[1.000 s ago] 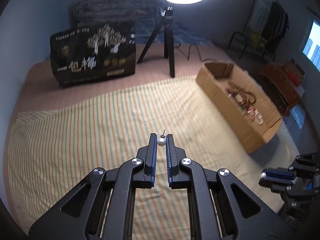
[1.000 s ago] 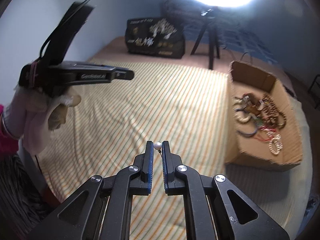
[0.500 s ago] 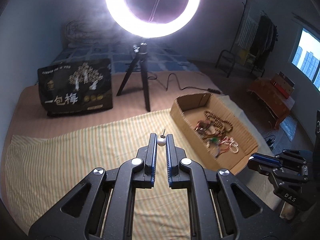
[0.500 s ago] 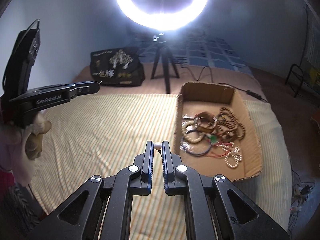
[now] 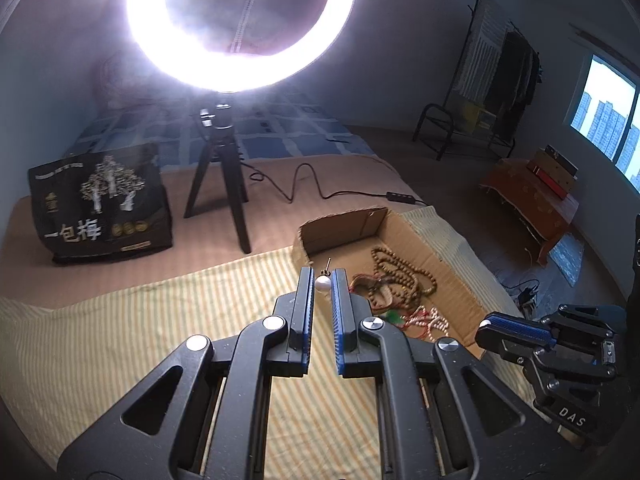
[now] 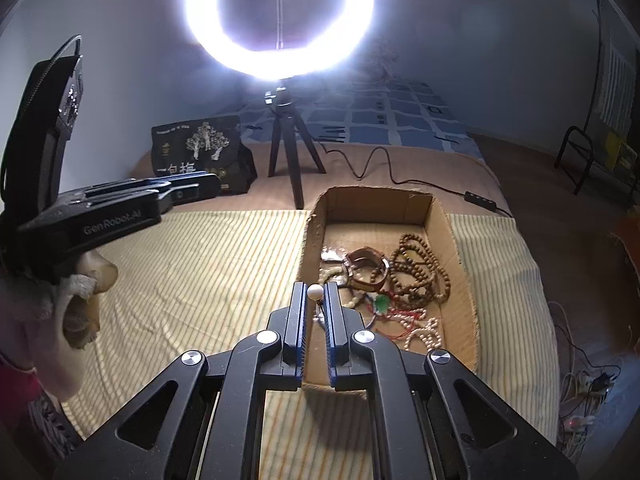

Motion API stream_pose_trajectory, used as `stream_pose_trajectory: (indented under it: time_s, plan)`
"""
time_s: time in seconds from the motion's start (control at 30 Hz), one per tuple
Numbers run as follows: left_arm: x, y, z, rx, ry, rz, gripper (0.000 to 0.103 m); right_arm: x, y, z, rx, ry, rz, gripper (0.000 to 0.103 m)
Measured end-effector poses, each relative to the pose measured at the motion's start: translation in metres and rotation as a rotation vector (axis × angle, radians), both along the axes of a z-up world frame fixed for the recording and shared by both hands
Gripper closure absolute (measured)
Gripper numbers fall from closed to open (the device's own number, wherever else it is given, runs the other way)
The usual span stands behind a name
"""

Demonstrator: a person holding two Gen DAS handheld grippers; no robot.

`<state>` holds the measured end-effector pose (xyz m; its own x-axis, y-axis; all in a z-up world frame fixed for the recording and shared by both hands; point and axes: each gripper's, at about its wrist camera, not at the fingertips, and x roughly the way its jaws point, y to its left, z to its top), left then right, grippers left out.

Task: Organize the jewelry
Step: 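Carry the pearl earring with the left tool over the box, then open the left tool to release the pearl earring into the box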

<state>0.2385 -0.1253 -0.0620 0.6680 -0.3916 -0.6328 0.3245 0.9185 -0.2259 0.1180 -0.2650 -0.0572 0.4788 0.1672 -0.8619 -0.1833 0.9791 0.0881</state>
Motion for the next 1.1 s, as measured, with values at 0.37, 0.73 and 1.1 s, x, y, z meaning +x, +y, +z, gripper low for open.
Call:
stream_pose_trajectory:
  time_s: [0.37, 0.73, 1.1]
  plan:
    - [0.030, -0.032, -0.009, 0.006, 0.001, 0.000, 0.096, 0.015, -0.026, -0.011, 0.009, 0.026, -0.038, 0.096]
    - [0.052, -0.052, -0.019, 0.023, 0.016, -0.025, 0.096, 0.030, -0.043, -0.029, 0.023, 0.062, -0.084, 0.096]
    - [0.059, -0.065, -0.026, 0.016, 0.027, -0.045, 0.096, 0.036, -0.043, -0.042, 0.015, 0.090, -0.095, 0.096]
